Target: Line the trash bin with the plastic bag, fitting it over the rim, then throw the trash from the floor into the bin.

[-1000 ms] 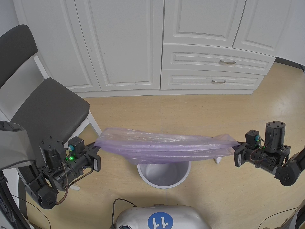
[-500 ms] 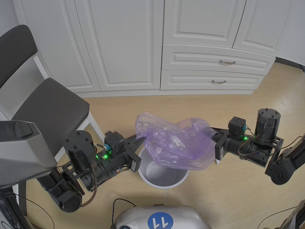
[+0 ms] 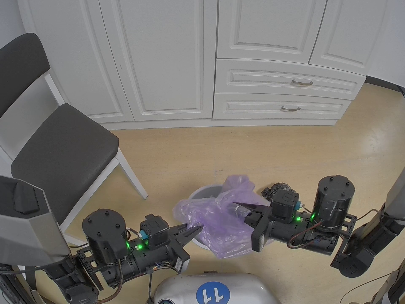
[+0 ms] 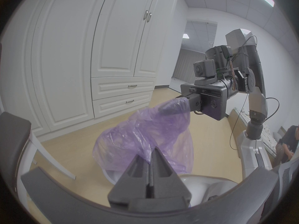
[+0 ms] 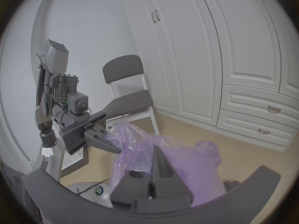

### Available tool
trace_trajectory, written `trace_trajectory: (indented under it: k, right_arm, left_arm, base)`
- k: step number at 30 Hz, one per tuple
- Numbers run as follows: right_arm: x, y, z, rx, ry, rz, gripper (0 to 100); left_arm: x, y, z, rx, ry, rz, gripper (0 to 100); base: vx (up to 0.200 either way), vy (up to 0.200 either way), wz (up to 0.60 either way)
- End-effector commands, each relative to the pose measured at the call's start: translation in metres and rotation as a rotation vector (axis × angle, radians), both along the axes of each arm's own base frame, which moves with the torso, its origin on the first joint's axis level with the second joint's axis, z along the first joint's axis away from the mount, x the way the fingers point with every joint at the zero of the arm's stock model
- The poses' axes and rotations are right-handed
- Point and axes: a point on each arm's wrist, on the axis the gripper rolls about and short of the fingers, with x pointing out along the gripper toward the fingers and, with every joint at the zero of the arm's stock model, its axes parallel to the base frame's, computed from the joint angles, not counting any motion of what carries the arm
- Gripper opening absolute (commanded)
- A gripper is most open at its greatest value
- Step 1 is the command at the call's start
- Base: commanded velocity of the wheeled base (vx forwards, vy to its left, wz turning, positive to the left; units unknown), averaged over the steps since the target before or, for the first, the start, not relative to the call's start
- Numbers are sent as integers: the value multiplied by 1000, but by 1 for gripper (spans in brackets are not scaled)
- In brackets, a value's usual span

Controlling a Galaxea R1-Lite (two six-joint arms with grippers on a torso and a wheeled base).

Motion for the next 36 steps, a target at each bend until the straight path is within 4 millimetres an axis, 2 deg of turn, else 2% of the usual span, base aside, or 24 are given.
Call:
trace_trajectory:
  k: [1,7,13,18,22,29,32,36]
  right_arm:
    - [12,13,-23,-27,33,3,0]
    - [28,19,-39,-33,29,-52,0]
    - [36,20,-40,-32,10,-87,0]
    - [37,20,-38,-31,-2,-108,0]
    - [41,18,-40,-36,2,-120,0]
    - [44,15,-37,-29,-8,-133,0]
    - [45,15,-41,-37,1,-135,0]
    - [53,20,-57,-60,28,-137,0]
  left_arm:
    - [4,6,-8,4,47,35,0]
    - [34,-5,-32,6,90,78,0]
    - [58,-15,-27,-88,83,112,0]
    - [66,-23,-28,-114,74,110,0]
    - [68,-24,-34,-106,86,108,0]
    - [69,-28,-32,-142,105,107,0]
    - [74,-30,-38,-139,108,111,0]
    - [81,-31,-51,-134,138,125,0]
  base:
    - [0,0,0]
    - [0,0,0]
    - [0,0,0]
    - [0,0,0]
    - [0,0,0]
    - [0,0,0]
    - [0,0,0]
    - [0,0,0]
